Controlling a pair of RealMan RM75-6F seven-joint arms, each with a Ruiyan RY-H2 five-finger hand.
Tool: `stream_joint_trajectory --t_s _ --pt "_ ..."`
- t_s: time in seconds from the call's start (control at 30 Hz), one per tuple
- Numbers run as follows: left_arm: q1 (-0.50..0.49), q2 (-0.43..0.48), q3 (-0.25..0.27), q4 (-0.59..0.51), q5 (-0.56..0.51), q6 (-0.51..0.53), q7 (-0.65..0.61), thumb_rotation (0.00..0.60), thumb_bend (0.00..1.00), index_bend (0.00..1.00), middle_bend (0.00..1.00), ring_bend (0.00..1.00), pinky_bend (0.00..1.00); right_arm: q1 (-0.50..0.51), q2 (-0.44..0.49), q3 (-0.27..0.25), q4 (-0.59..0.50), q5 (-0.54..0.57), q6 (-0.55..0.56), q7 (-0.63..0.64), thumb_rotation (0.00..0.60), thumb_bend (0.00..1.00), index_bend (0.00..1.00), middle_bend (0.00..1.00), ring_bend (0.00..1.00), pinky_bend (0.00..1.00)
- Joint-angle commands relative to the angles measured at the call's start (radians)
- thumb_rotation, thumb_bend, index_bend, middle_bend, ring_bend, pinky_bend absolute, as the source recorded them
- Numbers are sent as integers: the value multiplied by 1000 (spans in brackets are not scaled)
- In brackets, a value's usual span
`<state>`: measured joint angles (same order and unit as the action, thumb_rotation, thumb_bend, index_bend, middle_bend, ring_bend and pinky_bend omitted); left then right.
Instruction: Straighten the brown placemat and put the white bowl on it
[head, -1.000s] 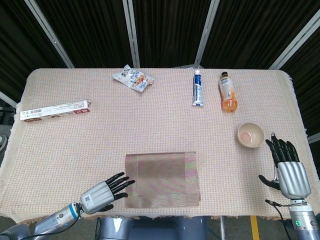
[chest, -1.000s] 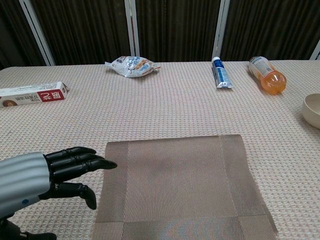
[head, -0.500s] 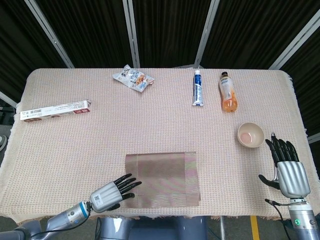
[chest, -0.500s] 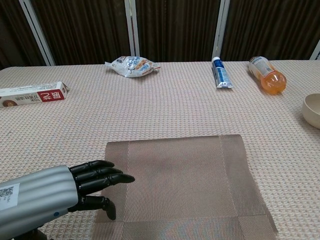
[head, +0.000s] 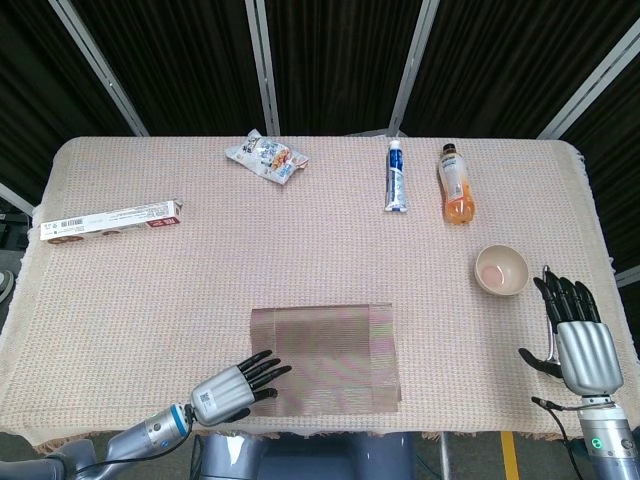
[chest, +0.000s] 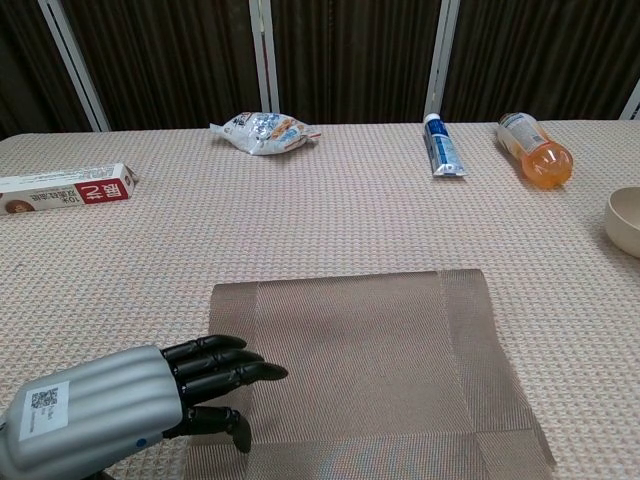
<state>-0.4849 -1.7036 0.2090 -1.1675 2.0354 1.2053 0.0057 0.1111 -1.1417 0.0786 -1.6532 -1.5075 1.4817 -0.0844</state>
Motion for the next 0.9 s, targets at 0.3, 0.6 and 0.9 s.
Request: stream_joint_trajectory --t_s 0.3,0.6,0.9 --pt "-11 1 4 -6 -20 7 2 600 360 323 0 0 0 1 0 -1 -1 -1 -2 -4 600 0 0 0 0 0" --pt "-22 0 5 -24 -41 4 4 600 409 325 0 0 0 1 2 -3 -3 -4 -3 -7 600 0 0 0 0 0" --pt "-26 -10 11 -26 -62 -13 17 600 493 330 0 0 0 0 7 -3 -5 -9 0 -3 600 0 0 0 0 0"
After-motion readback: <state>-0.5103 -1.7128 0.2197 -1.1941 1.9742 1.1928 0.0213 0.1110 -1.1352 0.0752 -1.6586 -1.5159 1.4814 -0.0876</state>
